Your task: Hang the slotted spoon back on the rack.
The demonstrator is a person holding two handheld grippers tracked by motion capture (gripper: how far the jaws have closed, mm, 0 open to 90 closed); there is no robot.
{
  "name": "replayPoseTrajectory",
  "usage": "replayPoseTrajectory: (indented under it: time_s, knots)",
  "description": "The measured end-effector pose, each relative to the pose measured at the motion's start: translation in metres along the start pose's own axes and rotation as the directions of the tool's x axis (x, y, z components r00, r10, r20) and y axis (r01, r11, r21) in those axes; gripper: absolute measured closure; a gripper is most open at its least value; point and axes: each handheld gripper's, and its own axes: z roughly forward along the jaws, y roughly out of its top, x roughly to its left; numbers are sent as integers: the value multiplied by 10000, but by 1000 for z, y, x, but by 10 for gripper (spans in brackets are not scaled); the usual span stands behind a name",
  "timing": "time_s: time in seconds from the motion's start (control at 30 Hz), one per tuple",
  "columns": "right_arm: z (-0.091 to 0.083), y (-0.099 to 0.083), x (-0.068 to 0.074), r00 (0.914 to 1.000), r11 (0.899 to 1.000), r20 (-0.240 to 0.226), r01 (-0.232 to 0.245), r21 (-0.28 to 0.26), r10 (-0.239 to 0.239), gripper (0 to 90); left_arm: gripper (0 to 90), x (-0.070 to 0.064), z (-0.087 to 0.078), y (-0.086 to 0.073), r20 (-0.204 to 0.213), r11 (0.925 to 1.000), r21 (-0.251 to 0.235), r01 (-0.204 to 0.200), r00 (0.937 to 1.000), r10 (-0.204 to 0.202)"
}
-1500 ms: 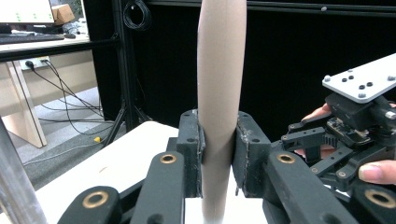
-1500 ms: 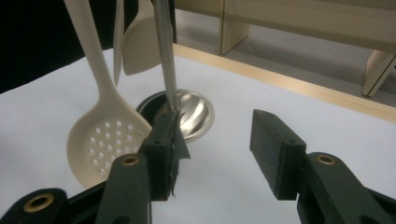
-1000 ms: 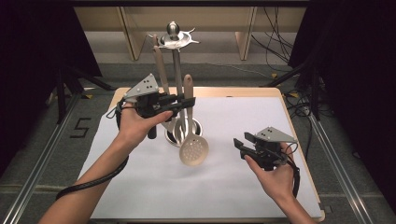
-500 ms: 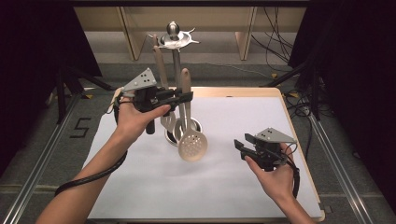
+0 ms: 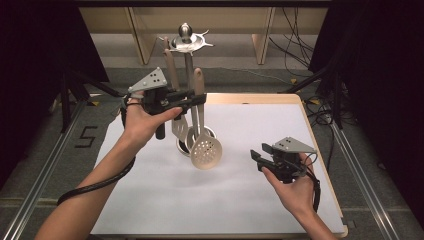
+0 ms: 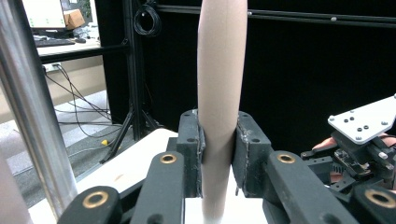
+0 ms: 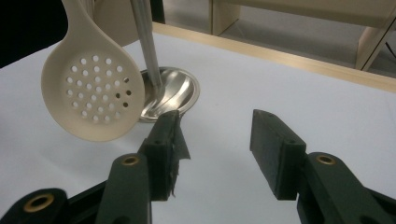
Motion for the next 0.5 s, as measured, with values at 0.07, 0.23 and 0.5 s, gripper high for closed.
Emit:
replayPoseTrajectory:
  time_s: [0.07, 0.23, 0.5]
  knots:
    - [2, 0, -1, 9998, 9998, -47, 176, -89, -176, 536, 741, 1, 0, 1, -7, 10000, -4, 35, 10000, -35]
    - [1, 0, -3, 9992, 9992, 95, 392, -111, -391, 536, 742, 4, -1, 6, 12, 10000, -46, 43, 10000, -43]
    - [1, 0, -3, 9995, 9995, 55, 307, -111, -306, 535, 742, 7, -1, 14, -7, 10000, -37, 4, 10000, -4]
